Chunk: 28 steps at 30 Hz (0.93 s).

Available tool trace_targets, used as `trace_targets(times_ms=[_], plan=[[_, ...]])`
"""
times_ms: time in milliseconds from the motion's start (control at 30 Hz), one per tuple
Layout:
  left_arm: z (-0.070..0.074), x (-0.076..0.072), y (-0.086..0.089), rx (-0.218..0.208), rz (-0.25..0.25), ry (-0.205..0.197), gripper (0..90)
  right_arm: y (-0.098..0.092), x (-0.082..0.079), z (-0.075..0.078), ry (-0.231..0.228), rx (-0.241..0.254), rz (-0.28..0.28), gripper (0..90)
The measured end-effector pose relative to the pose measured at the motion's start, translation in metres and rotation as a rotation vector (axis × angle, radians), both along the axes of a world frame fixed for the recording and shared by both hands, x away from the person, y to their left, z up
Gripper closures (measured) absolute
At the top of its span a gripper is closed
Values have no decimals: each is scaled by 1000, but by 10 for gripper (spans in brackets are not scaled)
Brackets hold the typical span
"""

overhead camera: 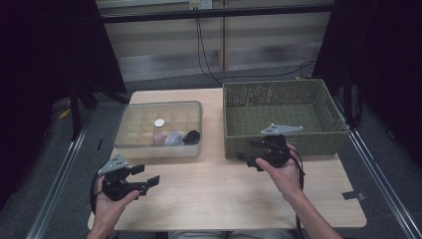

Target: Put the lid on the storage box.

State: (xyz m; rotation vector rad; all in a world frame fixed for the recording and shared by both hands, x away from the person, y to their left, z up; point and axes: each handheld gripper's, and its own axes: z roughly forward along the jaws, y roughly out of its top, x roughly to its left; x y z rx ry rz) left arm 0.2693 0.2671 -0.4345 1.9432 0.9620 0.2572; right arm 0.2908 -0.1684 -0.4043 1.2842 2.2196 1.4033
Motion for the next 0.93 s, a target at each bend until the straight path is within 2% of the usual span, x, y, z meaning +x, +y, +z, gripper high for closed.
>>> trace_targets(times_ms=[67, 133, 167, 267, 367, 433, 467, 500, 533, 633, 700, 800, 833, 933], plan=[[-4, -1, -5, 9, 2, 3, 209, -5, -4, -4, 9, -5, -6, 265], [-8, -1, -8, 17, -33, 13, 176, -11, -9, -8, 17, -12, -13, 265], [-10, -1, -11, 15, -38, 26, 178, -16, -13, -11, 12, -12, -21, 264], [-15, -4, -17, 14, -58, 27, 176, -24, -21, -14, 11, -25, -29, 264], [-19, -7, -25, 30, -74, 39, 176, -35, -29, -19, 13, -29, -45, 264], [-19, -9, -27, 33, -70, 40, 176, -38, -31, -22, 17, -34, -55, 264], [-20, -10, -28, 24, -69, 40, 182, -44, -36, -29, 32, -46, -61, 264], [-20, -14, -31, 36, -77, 38, 180, -47, -38, -31, 39, -47, -65, 264], [-20, -14, -31, 36, -77, 38, 180, -47, -38, -31, 39, -47, -65, 264], [-22, -18, -33, 13, -82, 48, 180, -62, -49, -37, 46, -39, -102, 264], [-24, -20, -34, 23, -77, 41, 181, -65, -52, -38, 48, -37, -105, 264], [-29, -20, -34, 29, -52, 31, 197, -73, -62, -44, 55, -37, -122, 259], [-32, -18, -34, 32, -44, 40, 201, -76, -64, -47, 50, -39, -140, 248], [-33, -17, -34, 21, -42, 49, 202, -78, -67, -51, 56, -37, -146, 245]])
